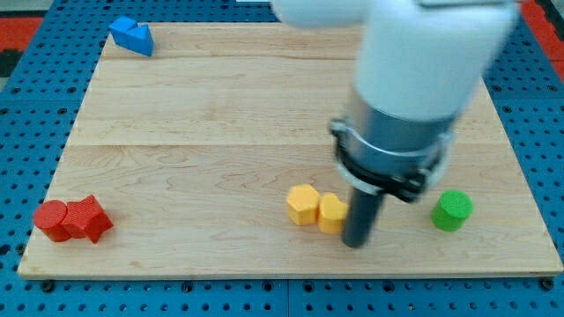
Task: Slide the yellow hexagon diagonally to the bottom right side of the blue triangle
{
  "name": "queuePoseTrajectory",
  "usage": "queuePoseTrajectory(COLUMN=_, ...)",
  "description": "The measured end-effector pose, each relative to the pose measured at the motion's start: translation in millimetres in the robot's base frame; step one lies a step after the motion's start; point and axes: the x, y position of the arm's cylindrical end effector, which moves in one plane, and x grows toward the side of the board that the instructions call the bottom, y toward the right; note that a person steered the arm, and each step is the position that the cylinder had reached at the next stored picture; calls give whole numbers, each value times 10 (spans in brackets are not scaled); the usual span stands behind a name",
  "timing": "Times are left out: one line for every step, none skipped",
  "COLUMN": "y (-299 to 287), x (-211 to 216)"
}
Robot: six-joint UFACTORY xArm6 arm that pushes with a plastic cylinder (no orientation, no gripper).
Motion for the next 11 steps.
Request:
queuePoseTrajectory(y=-659, x=-428)
queuePoseTrajectory(y=-789, x=-571)
queuePoseTrajectory(y=-789, x=-319)
queuePoseTrajectory(y=-972, x=-183)
queuePoseTrajectory(y=-1080, x=-564)
queuePoseTrajectory(y=-1048, x=-1162)
queuePoseTrajectory(y=-1051, x=-1292)
queuePoseTrajectory(y=-951, x=-1032)
queuePoseTrajectory(y=-756, x=-1206)
queuePoseTrajectory(y=-841, x=-1564)
queuePoseTrajectory(y=-910, x=-1565)
